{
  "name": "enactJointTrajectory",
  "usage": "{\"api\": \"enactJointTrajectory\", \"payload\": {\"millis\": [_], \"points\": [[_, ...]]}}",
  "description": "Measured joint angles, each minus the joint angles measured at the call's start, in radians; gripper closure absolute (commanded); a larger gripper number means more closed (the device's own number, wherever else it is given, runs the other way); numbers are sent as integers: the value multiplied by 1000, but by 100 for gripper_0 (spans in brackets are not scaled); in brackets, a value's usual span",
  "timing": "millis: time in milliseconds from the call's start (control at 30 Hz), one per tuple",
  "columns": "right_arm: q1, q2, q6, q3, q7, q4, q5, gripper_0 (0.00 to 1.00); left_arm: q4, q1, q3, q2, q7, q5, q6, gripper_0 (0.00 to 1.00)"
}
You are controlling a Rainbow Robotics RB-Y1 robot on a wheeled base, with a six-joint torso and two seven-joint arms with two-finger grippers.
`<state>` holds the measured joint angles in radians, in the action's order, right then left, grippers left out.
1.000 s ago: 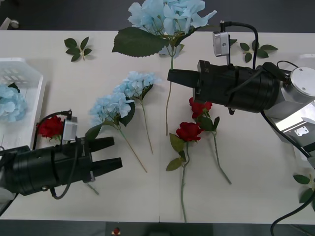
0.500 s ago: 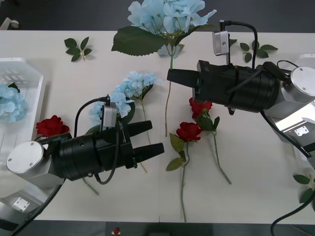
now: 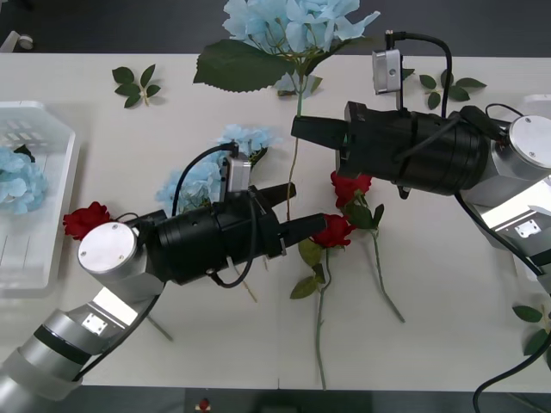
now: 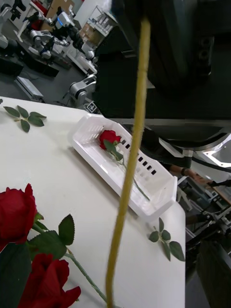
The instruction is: Put the red flowers into the right box and the blue flowers into the left box
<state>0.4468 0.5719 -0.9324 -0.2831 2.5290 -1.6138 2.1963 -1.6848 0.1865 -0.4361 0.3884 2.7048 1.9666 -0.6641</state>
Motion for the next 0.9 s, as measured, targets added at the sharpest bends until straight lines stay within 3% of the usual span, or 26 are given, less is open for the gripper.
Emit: {"api": "enactJointTrajectory", "payload": {"millis": [33, 67, 133, 833, 867, 900], "points": [[0, 0, 2, 0, 0, -1, 0, 100, 0, 4, -3, -7, 0, -5, 4, 38], [0, 0, 1, 0, 0, -2, 0, 100, 0, 7, -4, -13, 0, -7, 7, 74], [0, 0, 1, 0, -1, -2, 0, 100, 1, 7, -4, -25, 0, -7, 7, 100], [0, 0, 2, 0, -11, -20, 2, 100, 12, 7, -4, -23, 0, 36, 20, 100], [0, 0, 2, 0, -11, -20, 2, 91, 12, 7, -4, -19, 0, 43, 20, 100], [0, 0, 2, 0, -11, -20, 2, 64, 12, 7, -4, -13, 0, 53, 20, 100]]}}
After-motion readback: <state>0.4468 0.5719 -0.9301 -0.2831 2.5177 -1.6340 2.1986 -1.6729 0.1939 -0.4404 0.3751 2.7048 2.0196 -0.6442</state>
